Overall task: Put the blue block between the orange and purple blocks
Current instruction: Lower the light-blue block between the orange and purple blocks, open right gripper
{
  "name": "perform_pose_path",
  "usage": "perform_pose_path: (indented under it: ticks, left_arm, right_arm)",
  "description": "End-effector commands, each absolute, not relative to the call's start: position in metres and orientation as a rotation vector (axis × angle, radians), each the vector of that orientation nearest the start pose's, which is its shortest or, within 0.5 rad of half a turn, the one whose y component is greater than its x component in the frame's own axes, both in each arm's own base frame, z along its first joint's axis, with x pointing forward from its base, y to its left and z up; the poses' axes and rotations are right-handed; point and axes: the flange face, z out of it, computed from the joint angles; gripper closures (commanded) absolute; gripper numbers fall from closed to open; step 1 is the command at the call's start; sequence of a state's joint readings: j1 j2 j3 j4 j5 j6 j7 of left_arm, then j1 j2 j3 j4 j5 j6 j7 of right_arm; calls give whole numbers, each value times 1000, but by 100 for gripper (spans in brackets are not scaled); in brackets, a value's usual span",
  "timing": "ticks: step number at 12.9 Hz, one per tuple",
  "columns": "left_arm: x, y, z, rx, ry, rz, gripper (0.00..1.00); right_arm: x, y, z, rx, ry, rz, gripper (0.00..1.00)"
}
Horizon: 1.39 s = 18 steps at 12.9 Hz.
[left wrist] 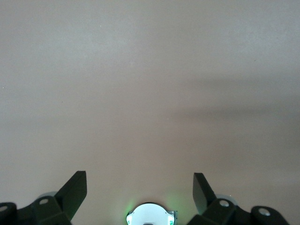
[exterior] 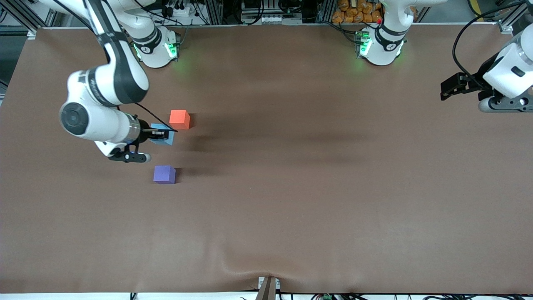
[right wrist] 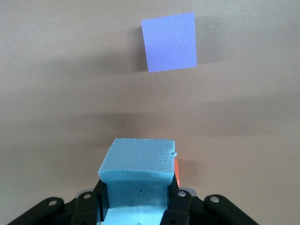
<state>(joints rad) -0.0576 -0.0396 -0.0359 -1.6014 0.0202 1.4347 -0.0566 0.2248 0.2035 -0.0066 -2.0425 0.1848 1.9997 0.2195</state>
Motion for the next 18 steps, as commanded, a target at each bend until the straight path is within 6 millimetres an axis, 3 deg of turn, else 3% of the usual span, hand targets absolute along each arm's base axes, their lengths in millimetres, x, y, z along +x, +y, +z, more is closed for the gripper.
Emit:
perform_pose_path:
  ticks: [1,7,10,11,15,17,18]
  left_arm:
    - [519,-44,632,-3091,78,193,0]
    - [526,-44,629,-3138,35,160,0]
    - [538,-51,615,-3124,31,172,0]
    - [538,-49,619,-3129,45,139,0]
    - [541,-52,632,-3126,143,64,0]
    - [538,-51,638,-3113,336,48,0]
    - [538,-51,640,-3112,354,44,0]
  right_arm:
    - [535,130,303,-3028,137,406,100]
    - [542,123,266,-3058,129,392,100]
    - [533,123,239,-3066,135,340,100]
    - [529,123,233,-3068,133,332,100]
    - [527,121,216,-3071,140,355,100]
    - [522,123,206,-3075,135,315,100]
    - [522,122,206,-3075,135,314,100]
